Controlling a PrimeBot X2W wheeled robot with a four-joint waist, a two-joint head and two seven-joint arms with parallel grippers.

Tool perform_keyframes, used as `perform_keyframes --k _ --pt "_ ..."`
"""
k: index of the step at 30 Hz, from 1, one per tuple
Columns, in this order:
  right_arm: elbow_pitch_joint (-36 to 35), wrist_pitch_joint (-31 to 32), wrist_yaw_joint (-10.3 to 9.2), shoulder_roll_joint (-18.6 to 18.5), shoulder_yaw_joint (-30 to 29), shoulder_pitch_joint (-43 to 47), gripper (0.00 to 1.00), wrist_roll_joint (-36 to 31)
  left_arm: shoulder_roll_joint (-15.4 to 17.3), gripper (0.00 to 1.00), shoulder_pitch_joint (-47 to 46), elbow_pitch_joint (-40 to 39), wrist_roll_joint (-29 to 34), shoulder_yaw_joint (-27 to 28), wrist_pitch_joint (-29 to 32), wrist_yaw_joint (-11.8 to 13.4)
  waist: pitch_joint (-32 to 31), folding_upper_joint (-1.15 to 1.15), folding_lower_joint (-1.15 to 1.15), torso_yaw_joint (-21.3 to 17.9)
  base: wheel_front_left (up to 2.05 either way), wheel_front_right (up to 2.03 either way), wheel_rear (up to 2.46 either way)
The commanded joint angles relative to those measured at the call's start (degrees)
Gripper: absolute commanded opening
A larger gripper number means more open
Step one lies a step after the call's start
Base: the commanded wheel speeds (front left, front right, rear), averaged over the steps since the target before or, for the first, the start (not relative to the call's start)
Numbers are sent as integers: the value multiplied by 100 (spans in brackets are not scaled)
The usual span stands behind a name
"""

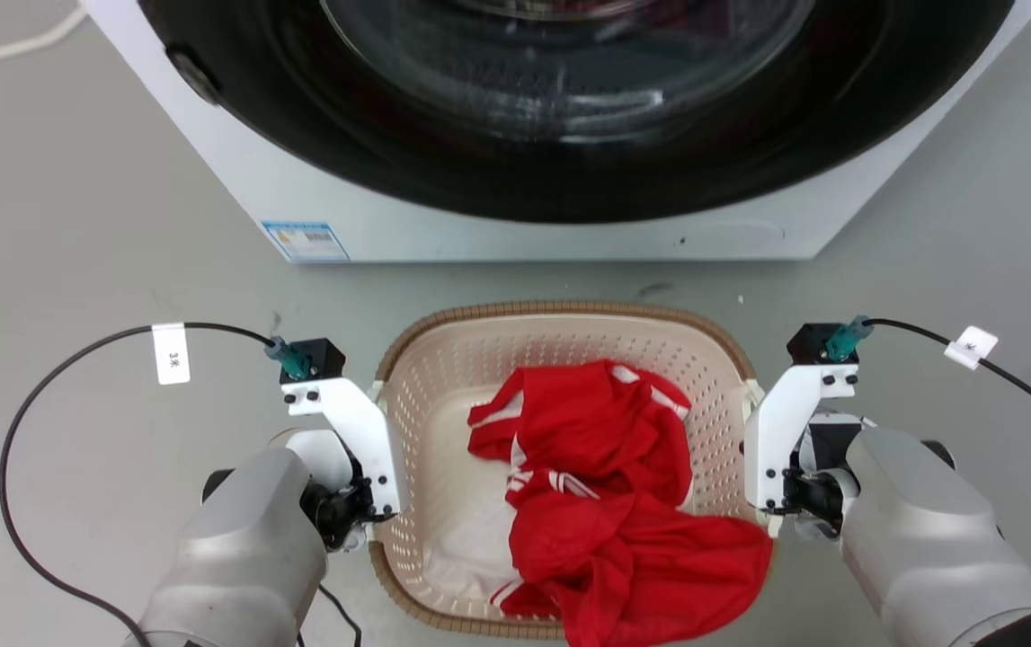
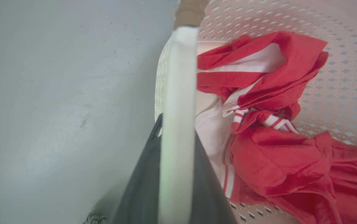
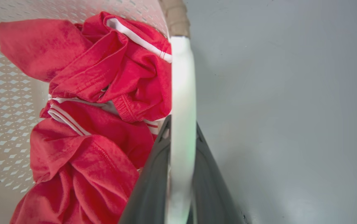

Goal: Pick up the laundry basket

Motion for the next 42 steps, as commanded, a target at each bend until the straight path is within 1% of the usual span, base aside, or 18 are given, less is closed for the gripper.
perform_keyframes --k 1,11,16,23,27,35,42 --pt "9 185 18 101 29 119 0 89 -147 0 24 -52 -88 -31 78 -66 -440 0 1 76 0 0 0" --pt "36 1081 18 80 -35 355 0 450 -167 0 211 87 -319 -212 609 -66 -1242 0 1 125 0 0 0" --pt "44 1408 18 83 -80 516 0 582 -150 0 377 147 -376 -298 723 -65 -1572 0 1 113 0 0 0" --pt "52 1536 18 104 39 768 0 515 -150 0 671 193 -442 -403 783 -65 -1948 0 1 54 0 0 0" --pt "47 1564 18 120 65 862 0 537 -170 0 825 205 -485 -463 842 -65 -2061 0 1 56 0 0 0" --pt "44 1493 19 146 85 959 0 599 -236 0 951 212 -545 -552 917 -65 -2118 0 1 101 0 0 0" --pt "22 1414 23 162 138 908 0 655 -229 0 898 237 -580 -615 872 -65 -2105 0 1 112 0 0 0"
